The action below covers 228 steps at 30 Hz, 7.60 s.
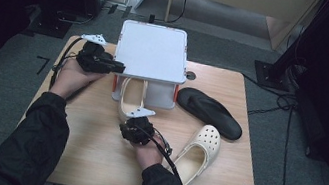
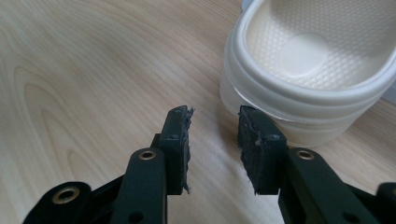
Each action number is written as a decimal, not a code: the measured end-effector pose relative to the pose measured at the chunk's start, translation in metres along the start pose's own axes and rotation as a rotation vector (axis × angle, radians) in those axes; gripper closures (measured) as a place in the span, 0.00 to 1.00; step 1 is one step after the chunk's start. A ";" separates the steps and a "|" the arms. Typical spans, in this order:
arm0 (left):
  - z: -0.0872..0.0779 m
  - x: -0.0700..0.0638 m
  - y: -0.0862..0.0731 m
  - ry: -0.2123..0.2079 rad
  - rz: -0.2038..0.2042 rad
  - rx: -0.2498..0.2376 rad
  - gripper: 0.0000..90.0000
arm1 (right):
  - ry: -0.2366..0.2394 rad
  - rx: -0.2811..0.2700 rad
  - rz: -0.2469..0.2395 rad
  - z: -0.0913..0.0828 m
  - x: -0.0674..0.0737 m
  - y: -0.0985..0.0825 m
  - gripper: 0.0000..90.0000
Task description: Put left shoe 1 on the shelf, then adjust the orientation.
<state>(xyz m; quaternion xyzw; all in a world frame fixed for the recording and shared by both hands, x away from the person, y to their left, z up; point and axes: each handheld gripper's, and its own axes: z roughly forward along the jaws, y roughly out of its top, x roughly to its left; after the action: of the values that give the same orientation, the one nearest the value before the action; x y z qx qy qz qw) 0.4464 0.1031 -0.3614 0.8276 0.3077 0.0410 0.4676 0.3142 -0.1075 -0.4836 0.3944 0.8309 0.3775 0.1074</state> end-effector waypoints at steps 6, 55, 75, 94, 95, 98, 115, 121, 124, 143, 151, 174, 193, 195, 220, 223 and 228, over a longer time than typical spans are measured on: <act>0.000 0.000 0.000 -0.004 -0.003 -0.002 0.87 | -0.009 0.008 -0.011 0.010 -0.005 0.010 0.73; -0.001 0.000 -0.003 -0.015 -0.018 -0.015 0.86 | 0.093 -0.066 0.017 -0.010 -0.013 0.024 0.58; -0.001 -0.002 -0.004 -0.013 -0.026 -0.019 0.84 | 0.016 -0.102 0.093 -0.101 -0.060 -0.007 0.56; -0.002 -0.002 -0.003 -0.010 -0.029 -0.015 0.83 | -0.146 -0.101 0.166 -0.174 -0.098 -0.059 0.52; -0.002 -0.002 -0.003 -0.012 -0.031 -0.017 0.83 | -0.156 -0.097 0.173 -0.176 -0.100 -0.063 0.51; -0.002 -0.001 -0.004 -0.016 -0.034 -0.019 0.83 | -0.172 -0.090 0.180 -0.179 -0.102 -0.070 0.50; -0.002 0.000 -0.004 -0.021 -0.034 -0.022 0.83 | -0.278 -0.016 0.190 -0.181 -0.110 -0.110 0.48; -0.002 0.000 -0.004 -0.023 -0.035 -0.025 0.83 | -0.285 -0.026 0.203 -0.180 -0.113 -0.110 0.59; -0.002 0.000 -0.005 -0.026 -0.038 -0.026 0.83 | -0.316 -0.024 0.181 -0.182 -0.112 -0.106 0.67; -0.002 0.001 -0.005 -0.033 -0.040 -0.029 0.83 | -0.272 -0.099 0.033 -0.165 -0.077 -0.067 0.85; -0.002 0.002 -0.005 -0.038 -0.044 -0.032 0.83 | -0.233 -0.098 -0.044 -0.142 -0.059 -0.045 0.85; -0.002 0.002 -0.006 -0.040 -0.046 -0.037 0.83 | -0.019 -0.095 -0.016 -0.107 -0.039 -0.036 0.60; -0.002 0.003 -0.006 -0.040 -0.045 -0.037 0.83 | -0.113 -0.063 0.097 -0.118 -0.073 -0.072 0.83; -0.002 0.002 -0.006 -0.039 -0.045 -0.038 0.83 | -0.134 -0.039 0.121 -0.112 -0.077 -0.076 0.83; -0.002 0.003 -0.007 -0.040 -0.042 -0.037 0.83 | -0.109 -0.019 0.100 -0.076 -0.094 -0.058 0.79; -0.002 0.003 -0.007 -0.040 -0.043 -0.039 0.83 | -0.104 -0.015 0.091 -0.072 -0.096 -0.054 0.79; -0.002 0.002 -0.007 -0.039 -0.042 -0.038 0.83 | -0.088 -0.007 0.081 -0.067 -0.100 -0.048 0.78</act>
<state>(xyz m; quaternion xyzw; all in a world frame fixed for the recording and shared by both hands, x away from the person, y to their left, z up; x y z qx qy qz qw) 0.4443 0.1086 -0.3659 0.8125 0.3150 0.0208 0.4901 0.3213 -0.2373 -0.4834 0.4434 0.8074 0.3668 0.1298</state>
